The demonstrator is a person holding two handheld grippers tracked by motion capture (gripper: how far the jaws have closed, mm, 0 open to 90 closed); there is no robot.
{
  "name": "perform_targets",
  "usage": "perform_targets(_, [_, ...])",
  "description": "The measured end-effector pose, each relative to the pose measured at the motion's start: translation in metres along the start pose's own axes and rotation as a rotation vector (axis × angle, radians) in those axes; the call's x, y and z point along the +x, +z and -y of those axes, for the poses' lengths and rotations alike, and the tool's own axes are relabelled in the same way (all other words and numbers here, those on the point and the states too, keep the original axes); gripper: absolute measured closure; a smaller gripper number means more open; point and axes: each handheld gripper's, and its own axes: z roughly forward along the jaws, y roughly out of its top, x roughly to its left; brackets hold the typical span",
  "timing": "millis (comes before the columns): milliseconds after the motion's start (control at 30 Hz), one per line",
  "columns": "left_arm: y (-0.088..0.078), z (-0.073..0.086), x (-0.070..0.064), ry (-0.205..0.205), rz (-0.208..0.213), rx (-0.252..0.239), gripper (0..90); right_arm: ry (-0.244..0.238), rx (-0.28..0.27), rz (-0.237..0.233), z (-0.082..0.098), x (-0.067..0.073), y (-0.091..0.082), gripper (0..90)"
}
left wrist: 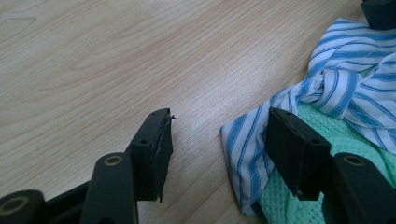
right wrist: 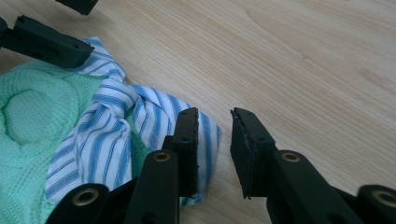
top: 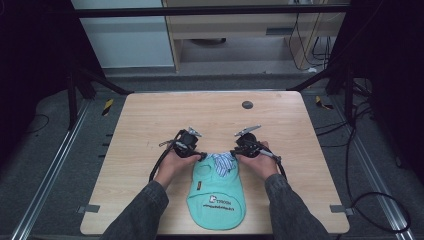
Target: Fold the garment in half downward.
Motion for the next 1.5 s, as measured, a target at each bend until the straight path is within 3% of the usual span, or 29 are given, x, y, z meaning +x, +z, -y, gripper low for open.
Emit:
perform_targets(133, [0.002,0.001,0.0,0.002,0.009,0.01,42.8,0.0,0.013,-0.004,0.001,0.001,0.003,66.9])
perform_targets(300, [0.003,0.004,0.001,-0.024,0.022,-0.001,42.7,0.003,0.025,-0.012,0.001,0.002,0.006,64.1])
perform_targets(500, [0.002,0.005,0.0,-0.013,0.027,0.0,44.3,0.0,0.049,-0.007,0.002,0.005,0.009,61.5])
perform_targets(667, [0.0,0.005,-0.003,-0.004,0.054,0.012,57.3,-0.021,0.062,-0.009,0.001,0.007,0.009,63.8])
perform_targets(833, [-0.001,0.004,-0.008,0.002,0.107,0.038,72.8,-0.037,0.098,-0.028,-0.001,0.012,0.008,73.7])
perform_targets(967, [-0.002,0.004,-0.009,0.007,0.121,0.046,79.6,-0.045,0.108,-0.049,-0.001,0.014,0.008,82.0])
perform_targets(1100, [-0.004,0.004,-0.009,0.021,0.12,0.054,83.7,-0.055,0.115,-0.055,-0.002,0.015,0.007,84.3])
perform_targets(1500, [-0.032,-0.005,-0.01,0.058,0.107,-0.019,84.9,-0.119,0.021,-0.069,-0.015,0.02,-0.025,84.7])
